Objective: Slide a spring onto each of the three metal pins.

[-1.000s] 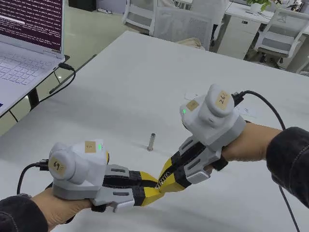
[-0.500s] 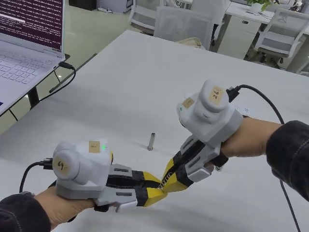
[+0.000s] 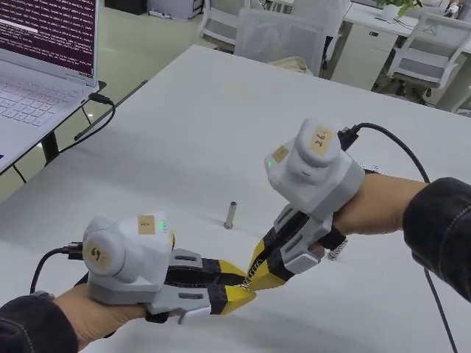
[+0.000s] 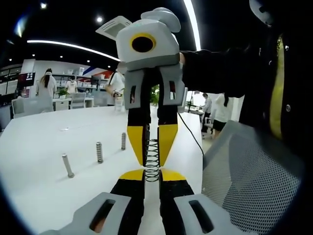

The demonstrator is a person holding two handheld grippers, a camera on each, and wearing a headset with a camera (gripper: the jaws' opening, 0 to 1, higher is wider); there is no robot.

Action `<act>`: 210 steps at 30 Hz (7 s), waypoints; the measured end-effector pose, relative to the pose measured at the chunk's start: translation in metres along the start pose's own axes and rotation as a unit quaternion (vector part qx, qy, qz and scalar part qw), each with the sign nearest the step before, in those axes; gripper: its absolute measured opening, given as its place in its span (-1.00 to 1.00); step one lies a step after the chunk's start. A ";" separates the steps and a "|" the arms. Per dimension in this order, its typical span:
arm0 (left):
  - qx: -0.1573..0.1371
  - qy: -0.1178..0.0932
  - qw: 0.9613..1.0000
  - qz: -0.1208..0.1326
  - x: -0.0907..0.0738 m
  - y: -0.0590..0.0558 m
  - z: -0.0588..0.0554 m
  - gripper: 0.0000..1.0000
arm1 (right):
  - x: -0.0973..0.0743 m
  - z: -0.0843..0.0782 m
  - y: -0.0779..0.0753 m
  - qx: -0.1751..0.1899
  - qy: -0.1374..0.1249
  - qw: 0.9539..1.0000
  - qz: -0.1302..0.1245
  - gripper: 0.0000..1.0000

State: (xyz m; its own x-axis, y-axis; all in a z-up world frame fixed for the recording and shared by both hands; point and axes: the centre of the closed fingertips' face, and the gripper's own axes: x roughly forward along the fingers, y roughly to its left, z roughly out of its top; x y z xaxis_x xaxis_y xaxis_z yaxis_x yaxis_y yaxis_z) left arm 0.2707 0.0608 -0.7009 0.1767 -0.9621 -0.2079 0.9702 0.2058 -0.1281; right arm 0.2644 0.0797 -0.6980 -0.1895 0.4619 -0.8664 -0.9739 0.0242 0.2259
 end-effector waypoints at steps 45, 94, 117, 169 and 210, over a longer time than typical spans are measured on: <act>-0.012 -0.006 1.000 0.012 -0.001 0.001 0.001 -0.25 | -0.003 0.000 -0.005 -0.003 0.013 1.000 -0.017 -0.85; -0.010 -0.002 0.991 0.131 -0.042 0.037 -0.015 0.88 | -0.015 0.008 -0.022 -0.008 0.007 0.999 -0.031 -0.85; -0.015 -0.011 0.985 0.173 -0.065 0.048 -0.025 0.86 | -0.030 0.013 -0.050 0.000 0.012 0.999 -0.051 -0.85; -0.008 0.004 0.984 0.180 -0.064 0.055 -0.029 0.77 | -0.022 0.024 -0.152 -0.035 0.044 0.991 -0.119 -0.85; -0.018 0.012 0.984 0.179 -0.065 0.061 -0.033 0.72 | -0.007 0.020 -0.165 -0.028 0.064 0.993 -0.095 -0.85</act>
State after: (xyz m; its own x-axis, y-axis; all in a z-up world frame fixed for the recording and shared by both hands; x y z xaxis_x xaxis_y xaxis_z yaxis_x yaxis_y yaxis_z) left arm 0.3128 0.1412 -0.7270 0.5011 -0.8228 -0.2680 0.8404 0.5366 -0.0760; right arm 0.4289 0.0902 -0.7203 -0.0131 0.3380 -0.9411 -0.9983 0.0486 0.0313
